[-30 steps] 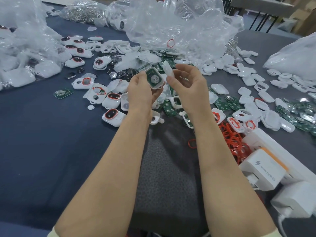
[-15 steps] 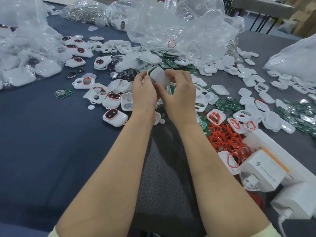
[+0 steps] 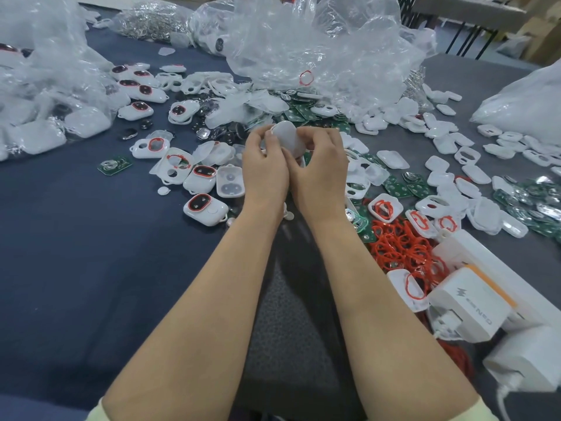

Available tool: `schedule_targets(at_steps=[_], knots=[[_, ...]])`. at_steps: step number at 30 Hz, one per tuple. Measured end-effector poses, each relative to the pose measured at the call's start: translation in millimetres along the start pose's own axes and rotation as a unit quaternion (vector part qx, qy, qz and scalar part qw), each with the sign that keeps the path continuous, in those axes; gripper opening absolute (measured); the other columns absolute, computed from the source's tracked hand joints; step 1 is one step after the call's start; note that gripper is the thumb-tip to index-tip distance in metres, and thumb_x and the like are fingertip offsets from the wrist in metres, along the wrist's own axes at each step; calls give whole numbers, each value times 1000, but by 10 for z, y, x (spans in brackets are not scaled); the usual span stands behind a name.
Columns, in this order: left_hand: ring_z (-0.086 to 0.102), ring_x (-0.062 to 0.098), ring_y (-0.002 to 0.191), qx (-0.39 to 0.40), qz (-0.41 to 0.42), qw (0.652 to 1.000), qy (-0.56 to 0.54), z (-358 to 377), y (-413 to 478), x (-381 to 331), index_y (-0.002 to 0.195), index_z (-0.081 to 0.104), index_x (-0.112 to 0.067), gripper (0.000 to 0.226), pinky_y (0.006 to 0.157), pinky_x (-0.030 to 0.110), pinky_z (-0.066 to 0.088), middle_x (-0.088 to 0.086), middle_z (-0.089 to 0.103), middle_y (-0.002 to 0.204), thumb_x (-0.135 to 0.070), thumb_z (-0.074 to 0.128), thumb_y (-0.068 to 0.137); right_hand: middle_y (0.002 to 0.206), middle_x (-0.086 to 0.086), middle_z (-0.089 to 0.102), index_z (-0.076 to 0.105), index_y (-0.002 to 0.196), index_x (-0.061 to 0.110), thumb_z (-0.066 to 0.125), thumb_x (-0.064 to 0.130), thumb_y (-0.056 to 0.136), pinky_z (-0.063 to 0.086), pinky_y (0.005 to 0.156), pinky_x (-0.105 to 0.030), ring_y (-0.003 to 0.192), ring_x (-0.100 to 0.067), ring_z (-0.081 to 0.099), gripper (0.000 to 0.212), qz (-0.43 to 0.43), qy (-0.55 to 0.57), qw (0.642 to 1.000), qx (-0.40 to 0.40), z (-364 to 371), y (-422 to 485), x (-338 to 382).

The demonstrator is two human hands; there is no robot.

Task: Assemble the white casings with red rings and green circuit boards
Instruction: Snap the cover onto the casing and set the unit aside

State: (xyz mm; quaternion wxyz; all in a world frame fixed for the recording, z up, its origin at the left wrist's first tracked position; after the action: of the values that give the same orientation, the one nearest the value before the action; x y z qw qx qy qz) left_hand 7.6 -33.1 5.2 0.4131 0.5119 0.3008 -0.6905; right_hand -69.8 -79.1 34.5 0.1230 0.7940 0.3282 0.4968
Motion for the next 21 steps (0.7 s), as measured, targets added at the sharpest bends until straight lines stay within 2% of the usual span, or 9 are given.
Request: schedule_targets(at_steps=[3, 6, 7, 11, 14, 16, 19, 21], knots=[[60, 10, 76, 3, 33, 999, 7, -14, -7, -22, 105, 58, -21, 17, 82, 31, 54, 5, 65, 100, -13, 45, 100, 107, -8, 56, 63, 109, 2, 68, 28, 86, 37, 80, -15, 97, -19, 54, 35, 9, 7, 1000, -5, 10, -5, -4], [57, 12, 68, -3, 31, 999, 8, -41, 1, -15, 104, 58, -22, 17, 73, 31, 52, 17, 66, 107, -12, 45, 100, 105, -8, 55, 63, 106, 2, 70, 26, 85, 38, 79, -16, 94, -18, 54, 33, 10, 15, 1000, -9, 36, -13, 11], [56, 12, 66, -4, 28, 1000, 6, -52, 1, -15, 102, 57, -24, 17, 71, 31, 52, 16, 65, 104, -13, 45, 100, 104, -8, 55, 63, 105, 2, 70, 25, 85, 39, 80, -17, 94, -19, 54, 32, 7, 15, 1000, -10, 45, -15, 19], [53, 3, 52, -1, 13, 1000, -15, -68, -4, -23, 97, 57, -28, 17, 55, 20, 48, -1, 59, 71, -14, 46, 100, 102, -10, 55, 65, 102, 0, 69, 24, 85, 45, 84, -35, 94, -26, 55, 30, 3, 9, 1000, -17, 78, -24, 29], [46, 2, 42, 26, 12, 999, -25, -48, -20, -42, 100, 56, -24, 13, 45, 17, 42, -10, 53, 50, -13, 52, 97, 101, -10, 55, 66, 101, 1, 66, 19, 86, 45, 82, -36, 93, -27, 54, 24, 6, 12, 1000, -27, 68, -26, 12], [52, 5, 46, 44, 3, 999, -30, -39, -38, -63, 101, 55, -24, 19, 47, 18, 44, -6, 58, 53, -6, 54, 95, 100, -9, 54, 66, 101, 1, 64, 16, 86, 44, 81, -31, 93, -27, 54, 21, 5, 13, 999, -30, 51, -33, 14], [59, 18, 65, 39, -25, 998, -47, -66, -13, -71, 101, 55, -23, 22, 66, 32, 51, 12, 61, 77, -2, 52, 95, 103, -9, 55, 65, 104, 0, 67, 11, 82, 44, 85, -29, 96, -25, 56, 24, -9, 22, 1000, 10, 46, 2, 15], [61, 24, 73, 43, -22, 997, -67, -89, 14, -98, 103, 53, -18, 18, 75, 38, 54, 16, 62, 82, -1, 50, 96, 108, -7, 60, 66, 109, 5, 69, 13, 82, 46, 89, -29, 100, -21, 59, 28, 2, 56, 996, 64, 30, 47, -23]])
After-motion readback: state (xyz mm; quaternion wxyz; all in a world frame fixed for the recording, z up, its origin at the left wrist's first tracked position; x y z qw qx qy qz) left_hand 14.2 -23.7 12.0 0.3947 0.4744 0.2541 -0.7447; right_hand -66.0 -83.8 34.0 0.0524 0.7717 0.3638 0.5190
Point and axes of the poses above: each hand's wrist, its own y-axis towards the middle knuckle, its own z-axis out of the palm, x = y × z, the point moved 5 cm from there along y, towards the middle knuckle
